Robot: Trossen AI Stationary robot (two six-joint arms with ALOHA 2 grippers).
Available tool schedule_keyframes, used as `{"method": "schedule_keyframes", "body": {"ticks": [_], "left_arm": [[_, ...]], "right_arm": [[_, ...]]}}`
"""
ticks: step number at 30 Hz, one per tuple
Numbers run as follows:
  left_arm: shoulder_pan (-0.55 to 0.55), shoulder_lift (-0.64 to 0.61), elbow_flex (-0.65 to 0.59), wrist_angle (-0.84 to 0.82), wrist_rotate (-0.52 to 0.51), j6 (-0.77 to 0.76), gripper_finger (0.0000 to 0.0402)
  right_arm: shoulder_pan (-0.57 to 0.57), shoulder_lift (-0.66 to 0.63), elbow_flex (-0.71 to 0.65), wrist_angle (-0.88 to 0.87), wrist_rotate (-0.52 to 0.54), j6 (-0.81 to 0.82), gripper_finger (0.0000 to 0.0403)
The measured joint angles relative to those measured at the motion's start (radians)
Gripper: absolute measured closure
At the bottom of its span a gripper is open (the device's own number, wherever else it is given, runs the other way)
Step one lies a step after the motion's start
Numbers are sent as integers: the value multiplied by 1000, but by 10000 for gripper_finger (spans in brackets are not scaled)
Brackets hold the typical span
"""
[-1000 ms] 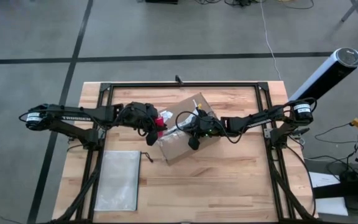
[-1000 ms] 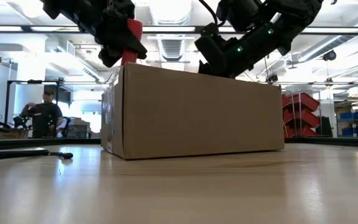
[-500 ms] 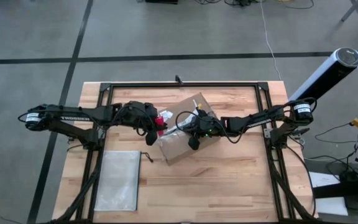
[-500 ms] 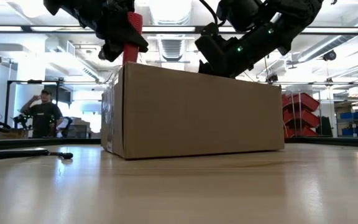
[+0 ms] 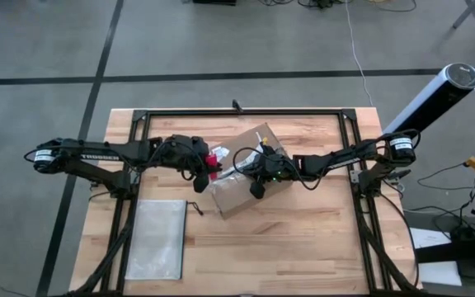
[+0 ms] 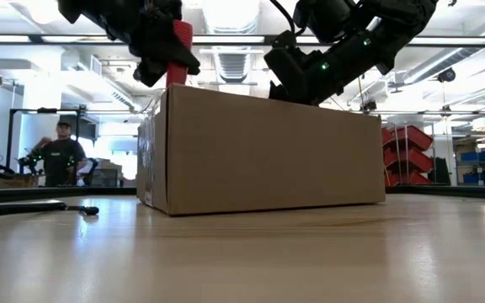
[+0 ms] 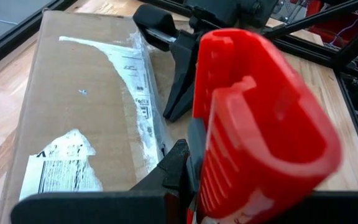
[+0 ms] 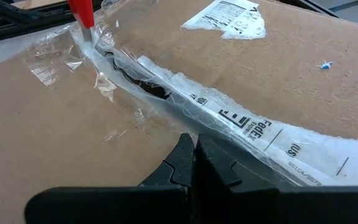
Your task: Unpack boxes
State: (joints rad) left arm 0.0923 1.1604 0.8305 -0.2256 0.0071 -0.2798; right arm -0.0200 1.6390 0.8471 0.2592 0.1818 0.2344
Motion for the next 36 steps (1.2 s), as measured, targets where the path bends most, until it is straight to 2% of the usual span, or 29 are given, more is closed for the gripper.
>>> {"method": "schedule_keyframes", "body": {"ticks": [36], "left_arm": [[-11, -13, -68, 44, 2, -51, 369]], "right_arm": [[0, 0, 1, -15, -4, -3, 403]]}}
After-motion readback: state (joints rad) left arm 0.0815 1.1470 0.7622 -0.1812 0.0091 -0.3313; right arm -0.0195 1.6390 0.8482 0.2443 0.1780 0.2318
